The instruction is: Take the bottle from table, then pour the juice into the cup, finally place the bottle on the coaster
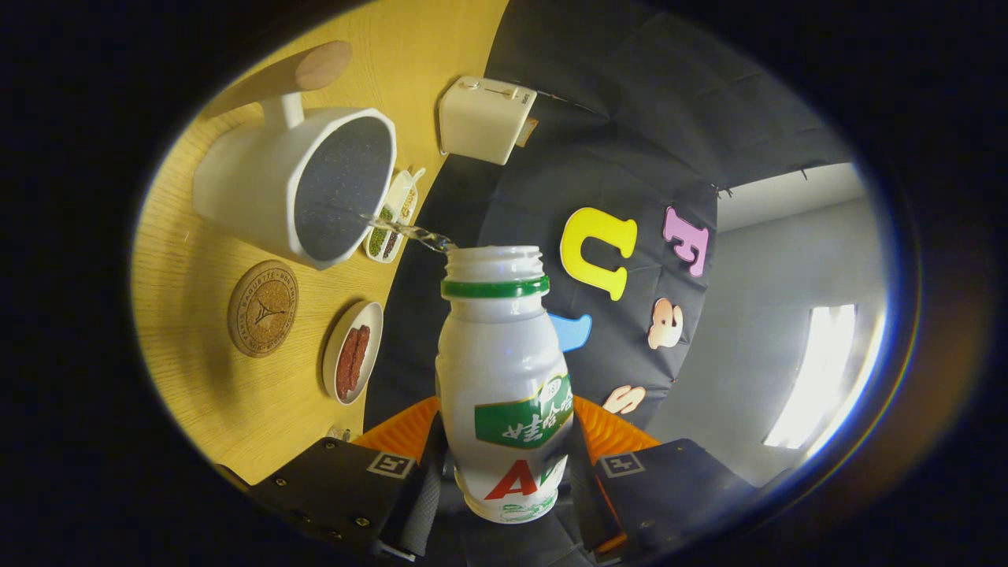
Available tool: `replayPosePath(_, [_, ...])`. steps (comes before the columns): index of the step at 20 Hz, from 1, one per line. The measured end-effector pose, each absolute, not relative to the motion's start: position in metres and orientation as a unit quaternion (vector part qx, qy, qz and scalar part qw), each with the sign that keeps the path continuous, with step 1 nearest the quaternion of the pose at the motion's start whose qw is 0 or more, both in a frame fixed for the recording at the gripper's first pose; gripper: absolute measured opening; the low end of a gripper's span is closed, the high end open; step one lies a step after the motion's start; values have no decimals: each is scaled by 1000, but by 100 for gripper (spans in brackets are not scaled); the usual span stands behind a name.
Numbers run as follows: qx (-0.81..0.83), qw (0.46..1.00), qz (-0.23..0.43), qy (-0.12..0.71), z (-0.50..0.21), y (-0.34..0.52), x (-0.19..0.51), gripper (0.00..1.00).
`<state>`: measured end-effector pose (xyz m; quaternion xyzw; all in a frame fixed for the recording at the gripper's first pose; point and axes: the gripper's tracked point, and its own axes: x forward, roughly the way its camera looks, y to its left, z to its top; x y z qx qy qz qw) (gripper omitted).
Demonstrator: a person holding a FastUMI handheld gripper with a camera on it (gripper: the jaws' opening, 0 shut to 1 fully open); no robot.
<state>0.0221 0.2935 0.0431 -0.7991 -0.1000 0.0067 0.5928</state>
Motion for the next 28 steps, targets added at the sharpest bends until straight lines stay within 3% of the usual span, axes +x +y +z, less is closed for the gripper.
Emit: replayPosePath(28, [-880,431,20,-198,48,350,12,70])
